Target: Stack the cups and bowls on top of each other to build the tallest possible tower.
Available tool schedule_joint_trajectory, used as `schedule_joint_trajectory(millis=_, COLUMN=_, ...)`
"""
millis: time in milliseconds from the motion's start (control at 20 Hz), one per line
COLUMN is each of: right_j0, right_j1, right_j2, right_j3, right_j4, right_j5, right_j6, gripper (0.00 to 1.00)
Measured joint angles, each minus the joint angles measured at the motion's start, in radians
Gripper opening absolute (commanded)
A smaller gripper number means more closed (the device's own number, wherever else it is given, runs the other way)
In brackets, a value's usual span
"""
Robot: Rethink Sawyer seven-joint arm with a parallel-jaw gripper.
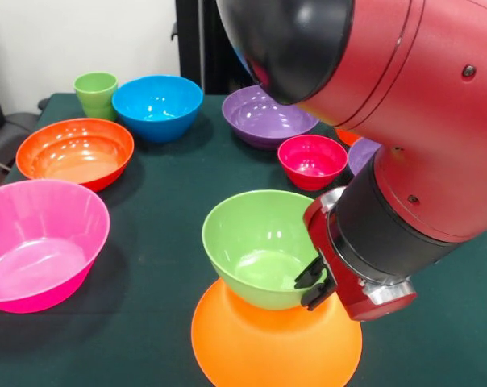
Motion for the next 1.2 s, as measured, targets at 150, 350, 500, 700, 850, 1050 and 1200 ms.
schedule_joint_trajectory(millis=150, right_j0=0.000, right_j1=0.001, right_j2=0.025, right_j3=-0.005, right_j4=-0.028, right_j5=0.000, right_j6=0.000, gripper=0.00)
schedule_joint_trajectory(millis=350, right_j0=-0.002, right_j1=0.001, right_j2=0.081, right_j3=-0.011, right_j4=-0.089, right_j5=0.000, right_j6=0.000, gripper=0.00)
schedule_joint_trajectory(millis=500, right_j0=-0.003, right_j1=0.002, right_j2=0.119, right_j3=-0.012, right_j4=-0.132, right_j5=0.000, right_j6=0.000, gripper=0.00)
schedule_joint_trajectory(millis=700, right_j0=-0.004, right_j1=0.002, right_j2=0.163, right_j3=-0.012, right_j4=-0.186, right_j5=0.000, right_j6=0.000, gripper=0.00)
schedule_joint_trajectory(millis=850, right_j0=-0.004, right_j1=0.003, right_j2=0.188, right_j3=-0.012, right_j4=-0.216, right_j5=0.000, right_j6=0.000, gripper=0.00)
schedule_joint_trajectory(millis=1050, right_j0=-0.004, right_j1=0.003, right_j2=0.205, right_j3=-0.012, right_j4=-0.242, right_j5=0.000, right_j6=0.000, gripper=0.00)
schedule_joint_trajectory(millis=1200, right_j0=-0.005, right_j1=0.003, right_j2=0.214, right_j3=-0.012, right_j4=-0.262, right_j5=0.000, right_j6=0.000, gripper=0.00)
